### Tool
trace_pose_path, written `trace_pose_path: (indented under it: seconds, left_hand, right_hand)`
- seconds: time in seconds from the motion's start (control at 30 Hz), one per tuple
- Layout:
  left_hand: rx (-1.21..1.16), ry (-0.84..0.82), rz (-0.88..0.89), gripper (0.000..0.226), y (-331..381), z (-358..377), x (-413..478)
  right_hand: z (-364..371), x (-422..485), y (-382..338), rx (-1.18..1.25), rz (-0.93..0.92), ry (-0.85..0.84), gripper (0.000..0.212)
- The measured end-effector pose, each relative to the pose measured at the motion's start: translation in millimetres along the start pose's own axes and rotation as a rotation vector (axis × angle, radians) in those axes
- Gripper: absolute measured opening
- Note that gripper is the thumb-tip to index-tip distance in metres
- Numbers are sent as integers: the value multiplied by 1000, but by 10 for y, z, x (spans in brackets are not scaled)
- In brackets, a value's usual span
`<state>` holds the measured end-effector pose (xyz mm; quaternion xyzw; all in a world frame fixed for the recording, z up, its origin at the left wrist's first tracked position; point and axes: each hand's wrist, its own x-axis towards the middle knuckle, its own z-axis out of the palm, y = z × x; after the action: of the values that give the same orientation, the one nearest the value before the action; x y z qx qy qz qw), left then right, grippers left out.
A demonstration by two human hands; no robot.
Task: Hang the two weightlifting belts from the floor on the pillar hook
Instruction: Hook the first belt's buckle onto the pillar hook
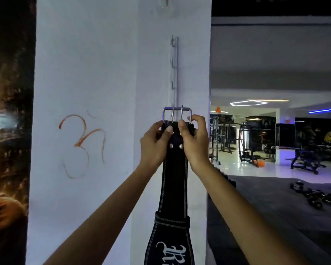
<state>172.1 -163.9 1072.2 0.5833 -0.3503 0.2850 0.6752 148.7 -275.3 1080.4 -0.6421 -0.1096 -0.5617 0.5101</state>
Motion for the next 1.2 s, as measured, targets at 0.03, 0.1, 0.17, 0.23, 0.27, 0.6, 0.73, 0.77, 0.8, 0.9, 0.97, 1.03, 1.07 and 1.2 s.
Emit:
trace_pose_path:
  seconds: [0.03,0.1,0.17,0.23,0.27,0.6,0.73,0.77,0.8,0.9,0.97,1.03,1.07,1.2]
  left_hand:
    - [-7,16,2,18,16,34,137]
    - [-20,29,-3,19,55,104,404]
    - [-24,48,-8,20,92,174,655]
    - [-25,89,-12,27,124,242,881]
    - [-28,104,-10,34,129,274,976]
    - [178,89,45,43,-24,383,1495]
    - [141,94,37,43,-106,383,1494]
    - [120,95,31,43,-147,373,1473]
    - [113,95,35,43,-195,362,1444]
    - [77,79,67,45,-289,339,1320]
    - [-16,82,11,49,-312,337,1291]
    - [-122,69,-105,49,-309,313,1252]
    - [-141,43,-111,44,-327,284,1224]
    - [-182,-57,-108,11,-413,129,982]
  right_hand:
    - [51,143,1,2,-7,6,25]
    - [144,434,-16,1,-13,10,28]
    - [220,698,-61,3,-6,6,35]
    - [289,931,-102,7,12,-12,42]
    - [318,1032,-114,9,16,-23,43]
    - [504,1538,-35,-54,96,-58,35]
    - [487,1565,6,-27,184,-70,36]
    - [480,1560,25,-21,209,-83,36]
    - [474,1552,59,-14,227,-97,36]
    - [436,1479,149,39,239,-122,39]
    - [423,1419,184,101,256,-120,42]
    - [417,1347,242,181,282,-126,40]
    - [405,1297,276,205,292,-131,40]
    - [313,1005,435,192,356,-154,60]
